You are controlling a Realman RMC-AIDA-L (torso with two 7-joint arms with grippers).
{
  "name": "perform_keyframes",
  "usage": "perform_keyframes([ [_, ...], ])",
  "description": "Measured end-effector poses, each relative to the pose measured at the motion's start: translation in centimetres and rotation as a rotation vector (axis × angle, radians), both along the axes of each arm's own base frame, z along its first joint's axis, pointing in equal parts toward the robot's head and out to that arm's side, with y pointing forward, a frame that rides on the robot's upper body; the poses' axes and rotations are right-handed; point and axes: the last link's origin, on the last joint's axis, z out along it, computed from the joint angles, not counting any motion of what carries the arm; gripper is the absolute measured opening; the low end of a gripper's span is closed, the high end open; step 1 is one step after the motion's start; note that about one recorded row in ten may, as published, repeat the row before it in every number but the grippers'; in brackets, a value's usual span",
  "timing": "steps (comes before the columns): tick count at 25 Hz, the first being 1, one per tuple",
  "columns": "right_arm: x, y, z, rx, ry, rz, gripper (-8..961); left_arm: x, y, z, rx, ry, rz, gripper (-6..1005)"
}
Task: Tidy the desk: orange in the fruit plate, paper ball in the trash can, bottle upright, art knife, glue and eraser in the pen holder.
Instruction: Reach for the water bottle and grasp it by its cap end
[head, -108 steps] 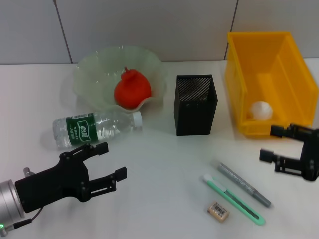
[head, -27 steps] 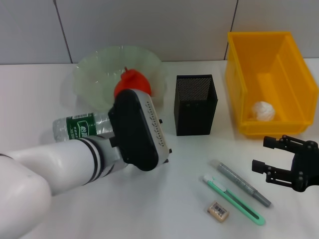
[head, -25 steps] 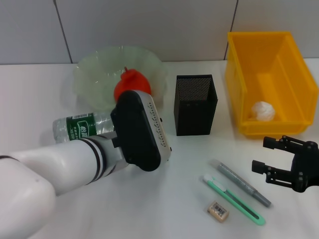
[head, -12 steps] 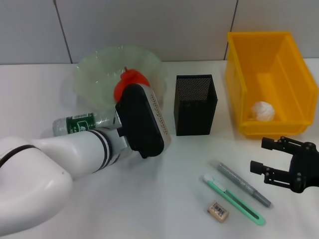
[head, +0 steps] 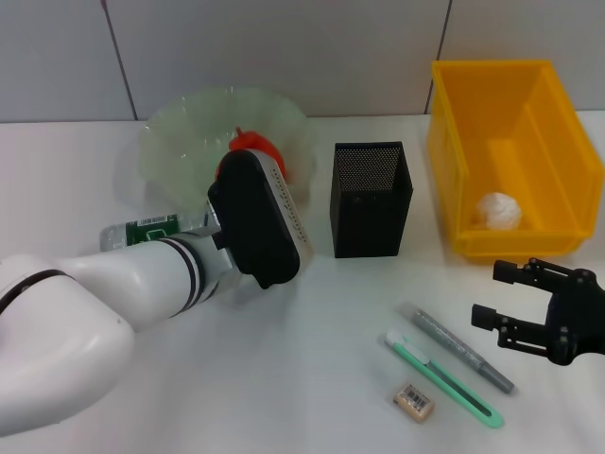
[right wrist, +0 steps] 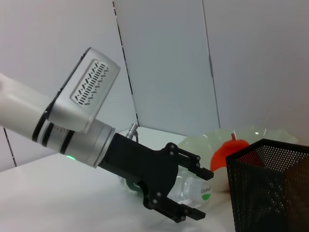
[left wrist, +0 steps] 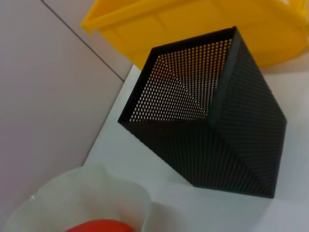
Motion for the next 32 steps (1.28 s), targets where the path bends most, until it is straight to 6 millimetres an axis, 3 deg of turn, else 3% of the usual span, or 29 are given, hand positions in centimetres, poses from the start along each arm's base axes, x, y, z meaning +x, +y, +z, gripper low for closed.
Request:
perform_keyframes([
  [32, -0.4, 0.8, -0.2, 0.006, -0.002, 0.001, 746, -2.1, 0.5, 0.3, 0.032, 0.040, -0.006, 705],
])
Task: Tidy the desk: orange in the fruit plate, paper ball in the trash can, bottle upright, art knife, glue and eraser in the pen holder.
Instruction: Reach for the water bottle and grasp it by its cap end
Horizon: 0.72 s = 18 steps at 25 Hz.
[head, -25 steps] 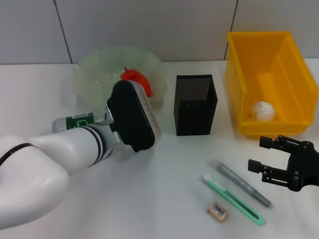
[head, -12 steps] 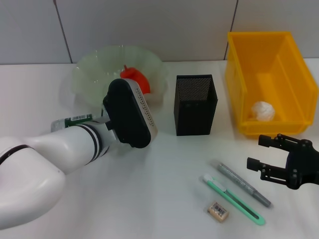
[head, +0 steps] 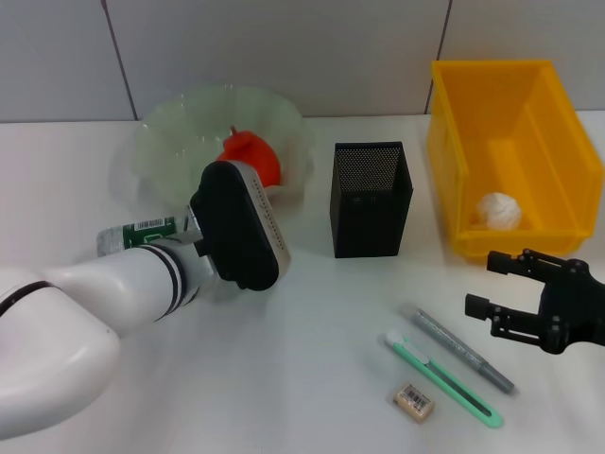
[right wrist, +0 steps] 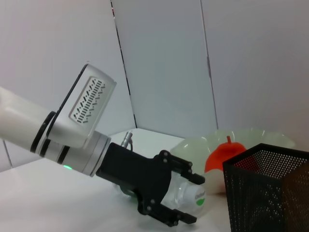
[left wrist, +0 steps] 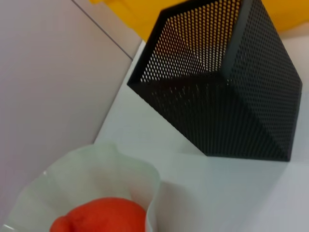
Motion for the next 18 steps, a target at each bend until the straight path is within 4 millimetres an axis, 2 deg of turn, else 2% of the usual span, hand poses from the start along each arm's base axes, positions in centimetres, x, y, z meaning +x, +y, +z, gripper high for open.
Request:
perform_keyframes([
  [16, -0.21, 0.49, -0.30, -0.003, 0.004, -0.004, 746, -0.29, 0.42, 0.13, -0.005, 0.027, 0.012, 695],
  [18, -0.21, 0.49, -0.32, -0.004, 0.004, -0.005, 746, -0.32, 0.43, 0.12, -0.006, 0.031, 0.011, 609],
])
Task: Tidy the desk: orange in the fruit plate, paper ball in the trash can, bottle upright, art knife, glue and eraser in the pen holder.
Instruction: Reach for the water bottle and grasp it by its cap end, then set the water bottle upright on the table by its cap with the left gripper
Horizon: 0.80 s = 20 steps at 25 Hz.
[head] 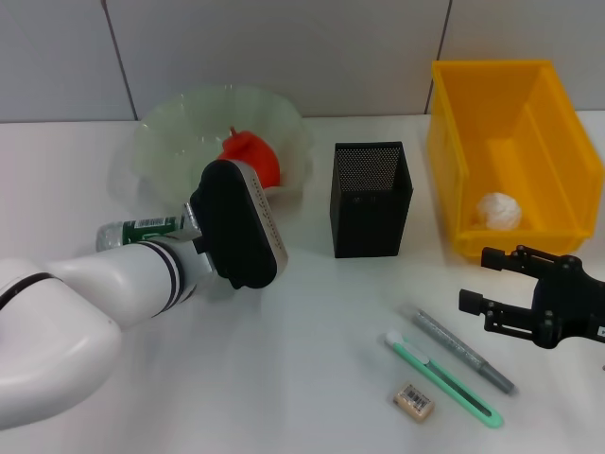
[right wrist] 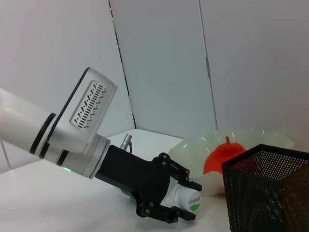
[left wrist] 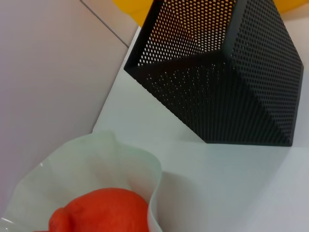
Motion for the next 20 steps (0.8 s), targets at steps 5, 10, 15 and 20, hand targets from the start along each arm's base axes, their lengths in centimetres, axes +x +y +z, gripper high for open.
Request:
perform_keyframes([
  [5, -0.1, 0.1, -0.1, 0.000, 0.001, 0.001, 746, 0.1, 0.0, 0.0, 0.001, 0.000, -0.006, 480],
  [10, -0.1, 0.1, -0.1, -0.001, 0.001, 0.002, 746, 0.1, 0.0, -0.1, -0.001, 0.000, -0.010, 477],
  [15, -0.1, 0.1, -0.1, -0.001, 0.002, 0.002, 745, -0.2, -0.7, 0.0, 0.004, -0.001, -0.037, 476],
  [20, -0.2, 0.2, -0.1, 0.000, 0.003, 0.004, 745, -0.1, -1.5, 0.5, 0.030, -0.025, -0.080, 475],
])
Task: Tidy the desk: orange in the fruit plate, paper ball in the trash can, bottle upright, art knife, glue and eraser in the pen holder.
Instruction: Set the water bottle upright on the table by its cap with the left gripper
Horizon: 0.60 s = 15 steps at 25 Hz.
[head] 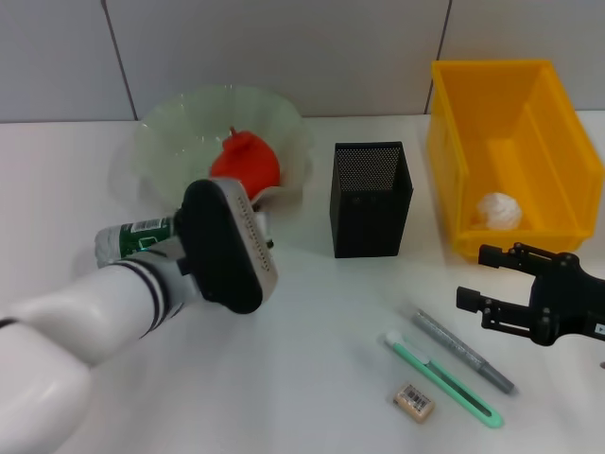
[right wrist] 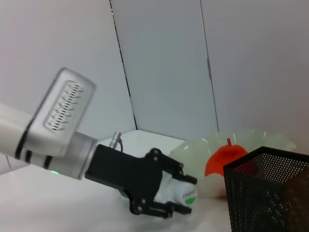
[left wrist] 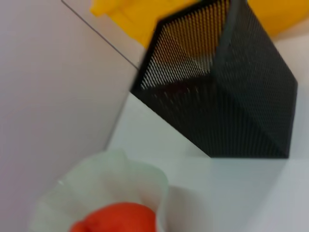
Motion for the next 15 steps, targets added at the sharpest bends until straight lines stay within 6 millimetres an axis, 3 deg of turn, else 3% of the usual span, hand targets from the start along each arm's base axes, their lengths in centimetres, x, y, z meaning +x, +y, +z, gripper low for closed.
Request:
perform_keyframes([
  [6, 0.0, 0.0, 0.0, 0.000, 0.002, -0.001, 745, -0.1, -2.0, 1.5, 0.088, -0.050, -0.093, 473],
  [15, -0.2, 0.4, -0.1, 0.002, 0.002, 0.001, 745, 0.1, -3.2, 2.9, 0.158, -0.163, -0.064, 455],
])
